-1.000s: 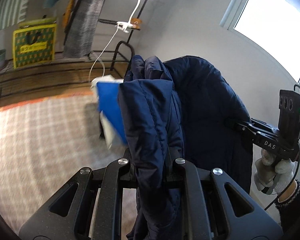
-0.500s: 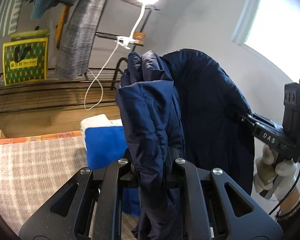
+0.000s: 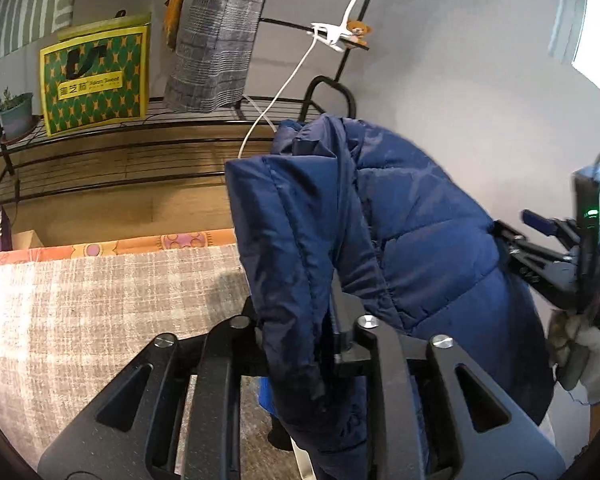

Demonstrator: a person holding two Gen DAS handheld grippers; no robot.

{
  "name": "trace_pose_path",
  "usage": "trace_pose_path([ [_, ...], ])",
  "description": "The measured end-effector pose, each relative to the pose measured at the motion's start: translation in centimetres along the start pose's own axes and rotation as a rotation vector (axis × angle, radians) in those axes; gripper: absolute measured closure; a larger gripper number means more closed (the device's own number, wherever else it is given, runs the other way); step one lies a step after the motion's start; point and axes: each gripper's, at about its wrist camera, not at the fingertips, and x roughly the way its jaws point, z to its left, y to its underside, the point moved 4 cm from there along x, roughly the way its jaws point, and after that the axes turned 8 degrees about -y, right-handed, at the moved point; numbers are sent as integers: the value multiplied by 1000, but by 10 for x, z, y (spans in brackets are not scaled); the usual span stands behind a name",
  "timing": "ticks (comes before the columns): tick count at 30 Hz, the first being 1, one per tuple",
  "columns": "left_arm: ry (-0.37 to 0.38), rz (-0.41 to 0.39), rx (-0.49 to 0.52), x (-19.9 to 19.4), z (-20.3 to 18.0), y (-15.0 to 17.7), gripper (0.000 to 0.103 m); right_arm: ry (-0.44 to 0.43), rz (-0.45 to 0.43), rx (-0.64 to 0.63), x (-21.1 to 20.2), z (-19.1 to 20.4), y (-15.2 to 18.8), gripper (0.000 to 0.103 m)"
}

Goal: Fold large clothes

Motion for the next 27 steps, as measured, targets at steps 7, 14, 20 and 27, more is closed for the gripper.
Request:
trace_pose_path([
  [7, -119, -40, -10, -22, 14, -9, 53, -43, -46, 84, -29, -21, 4, 52],
  [14, -141, -127, 55, -103, 23, -8, 54, -94, -107, 181, -79, -34, 5, 49],
  [20, -123, -228, 100, -208, 30, -1, 54, -139, -175, 248, -153, -38, -3, 49],
  [27, -106, -329, 136, -330, 45, 9, 54, -193, -269, 271, -258, -36, -16, 46],
])
